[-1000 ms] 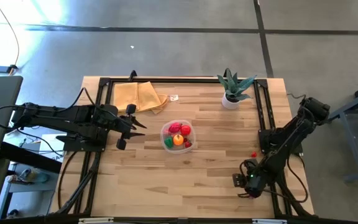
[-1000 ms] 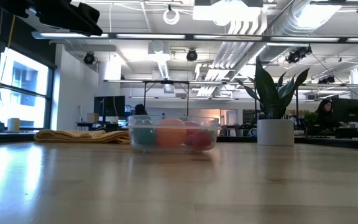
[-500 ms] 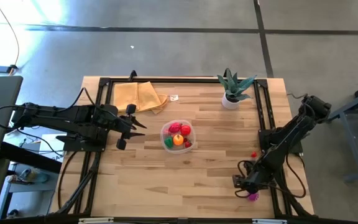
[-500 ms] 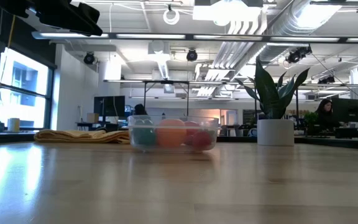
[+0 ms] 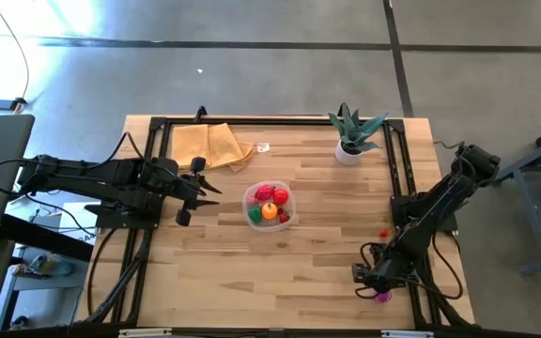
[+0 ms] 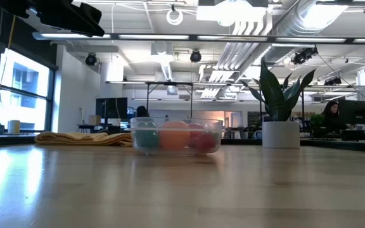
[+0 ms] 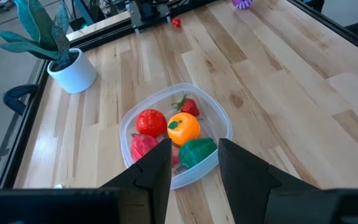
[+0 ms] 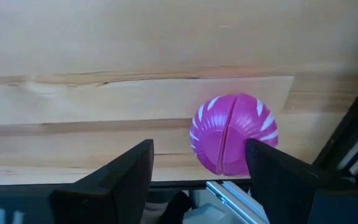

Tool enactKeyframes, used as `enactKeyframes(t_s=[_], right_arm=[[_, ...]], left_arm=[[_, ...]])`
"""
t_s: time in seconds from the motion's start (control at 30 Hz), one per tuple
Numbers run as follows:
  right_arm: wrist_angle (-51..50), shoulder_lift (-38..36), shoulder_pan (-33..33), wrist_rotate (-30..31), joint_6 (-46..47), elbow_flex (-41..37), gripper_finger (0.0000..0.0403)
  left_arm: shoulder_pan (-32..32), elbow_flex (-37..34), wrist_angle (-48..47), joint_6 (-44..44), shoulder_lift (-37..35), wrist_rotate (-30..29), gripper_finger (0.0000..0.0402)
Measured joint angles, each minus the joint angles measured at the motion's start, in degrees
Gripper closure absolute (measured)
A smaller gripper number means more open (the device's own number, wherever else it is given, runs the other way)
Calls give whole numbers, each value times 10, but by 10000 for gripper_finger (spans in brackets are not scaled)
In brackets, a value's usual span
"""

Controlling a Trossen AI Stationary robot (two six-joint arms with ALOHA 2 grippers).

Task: Pick and placing Produce into tupperware
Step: Put the purple onion into the transparent bin

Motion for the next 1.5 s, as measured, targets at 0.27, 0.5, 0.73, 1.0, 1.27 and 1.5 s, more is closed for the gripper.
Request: enactKeyframes(t_s=[0.27,0.5,0.73,1.0,1.27,1.5], right_arm=[[27,-15,-13,-31,53,0,157],[-63,-15,-6,-60,59,44,157],[-227,20,8,-66,67,128,157],[-164,61,19,-63,63,123,157],[-151,82,23,-45,59,123,157],[-142,91,28,-24,62,122,157]], left_arm=[[0,0,0,0,0,0,282],[0,0,0,0,0,0,282],[0,0,0,0,0,0,282],[0,0,0,0,0,0,282],[0,0,0,0,0,0,282],[0,0,0,0,0,0,282]])
